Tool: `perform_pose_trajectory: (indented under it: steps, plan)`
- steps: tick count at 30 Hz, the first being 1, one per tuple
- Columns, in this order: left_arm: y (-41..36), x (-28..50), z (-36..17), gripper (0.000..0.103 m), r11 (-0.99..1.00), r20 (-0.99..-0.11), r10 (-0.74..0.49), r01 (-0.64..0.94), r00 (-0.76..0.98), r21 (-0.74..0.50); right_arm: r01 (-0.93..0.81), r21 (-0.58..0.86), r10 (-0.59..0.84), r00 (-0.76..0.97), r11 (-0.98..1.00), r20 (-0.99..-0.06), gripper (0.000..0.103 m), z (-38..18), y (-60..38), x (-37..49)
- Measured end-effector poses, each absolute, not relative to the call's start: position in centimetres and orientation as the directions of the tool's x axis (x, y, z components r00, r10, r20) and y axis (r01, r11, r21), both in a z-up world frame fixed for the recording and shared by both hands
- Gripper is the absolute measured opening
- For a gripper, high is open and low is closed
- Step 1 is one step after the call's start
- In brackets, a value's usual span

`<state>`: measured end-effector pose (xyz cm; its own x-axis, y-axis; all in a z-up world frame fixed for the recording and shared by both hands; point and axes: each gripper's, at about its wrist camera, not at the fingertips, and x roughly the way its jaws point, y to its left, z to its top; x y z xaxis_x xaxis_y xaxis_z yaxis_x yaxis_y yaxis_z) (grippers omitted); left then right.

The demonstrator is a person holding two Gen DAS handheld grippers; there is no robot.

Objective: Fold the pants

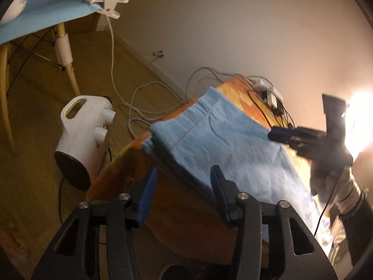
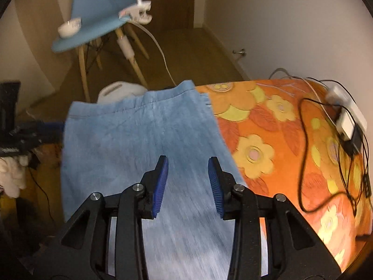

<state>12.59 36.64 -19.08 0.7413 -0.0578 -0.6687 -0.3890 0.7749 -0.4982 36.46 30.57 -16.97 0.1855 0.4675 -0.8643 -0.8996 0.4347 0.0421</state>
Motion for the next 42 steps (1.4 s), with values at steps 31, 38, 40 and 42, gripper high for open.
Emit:
perform_pose_trajectory:
  steps: [31,38,40,42]
  plan:
    - [38.7,14.5,-21.0,0.049,0.765,-0.690,-0.030,-0.427,0.723,-0.481,-0.841,0.004,0.369,0.233,0.541,-0.900,0.004,-20.8,32.8,40.2]
    - [38.5,14.7,-21.3,0.050,0.771,-0.693,-0.003,-0.440,0.721,-0.461,-0.854,-0.113,0.293,0.295,0.508,-0.910,0.004,-20.9,34.3,39.0]
    - [38.5,14.7,-21.3,0.050,0.764,-0.691,-0.005,-0.443,0.723,-0.469,-0.857,-0.146,0.283,0.317,0.493,-0.905,0.005,-20.7,34.5,38.5]
    - [38.5,14.6,-21.3,0.050,0.754,-0.687,-0.001,-0.450,0.727,-0.478,-0.863,-0.150,0.283,0.316,0.483,-0.906,0.006,-20.5,34.5,38.3]
